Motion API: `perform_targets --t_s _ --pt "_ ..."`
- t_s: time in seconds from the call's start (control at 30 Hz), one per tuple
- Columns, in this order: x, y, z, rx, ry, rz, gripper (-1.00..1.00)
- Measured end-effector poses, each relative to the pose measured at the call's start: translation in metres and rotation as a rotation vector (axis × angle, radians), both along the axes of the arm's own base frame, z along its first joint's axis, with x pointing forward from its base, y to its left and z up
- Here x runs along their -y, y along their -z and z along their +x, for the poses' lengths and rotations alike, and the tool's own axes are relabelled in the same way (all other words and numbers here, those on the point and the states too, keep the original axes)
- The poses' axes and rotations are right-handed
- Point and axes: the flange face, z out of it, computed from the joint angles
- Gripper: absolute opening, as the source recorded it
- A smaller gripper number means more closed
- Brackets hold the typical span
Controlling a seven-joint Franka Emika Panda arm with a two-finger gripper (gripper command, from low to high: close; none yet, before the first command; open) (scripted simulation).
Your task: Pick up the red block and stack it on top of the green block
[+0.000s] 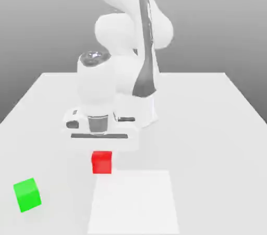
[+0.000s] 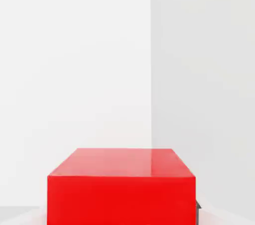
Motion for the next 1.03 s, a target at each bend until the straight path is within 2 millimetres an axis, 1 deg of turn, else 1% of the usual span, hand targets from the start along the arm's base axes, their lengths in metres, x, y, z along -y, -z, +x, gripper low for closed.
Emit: perform_targets --t_s 0.1,0.17,0.27,0.53,0.73,0.77,0.8,0.9,0.93,1.03 --pt "0.0 -0.017 -0.001 0.0 0.01 0.004 -1.0" --pt "0.009 -0.024 0.009 0.004 0.087 0.014 -1.0" --pt "0.029 -0.031 0.027 0.008 0.24 0.029 -1.0" --pt "0.102 -0.046 0.064 0.008 0.681 0.041 -1.0" --pt "0.167 -0.056 0.08 0.002 1.009 0.014 -1.0" --pt "0.173 -0.052 0.082 0.001 1.042 0.009 -1.0" --pt "0.176 -0.043 0.083 0.001 1.058 0.007 -1.0" --pt "0.179 -0.007 0.084 0.001 1.072 0.004 -1.0" --pt "0.179 0.003 0.084 0.001 1.073 0.003 1.0" --pt "0.179 0.003 0.084 0.001 1.073 0.003 1.0"
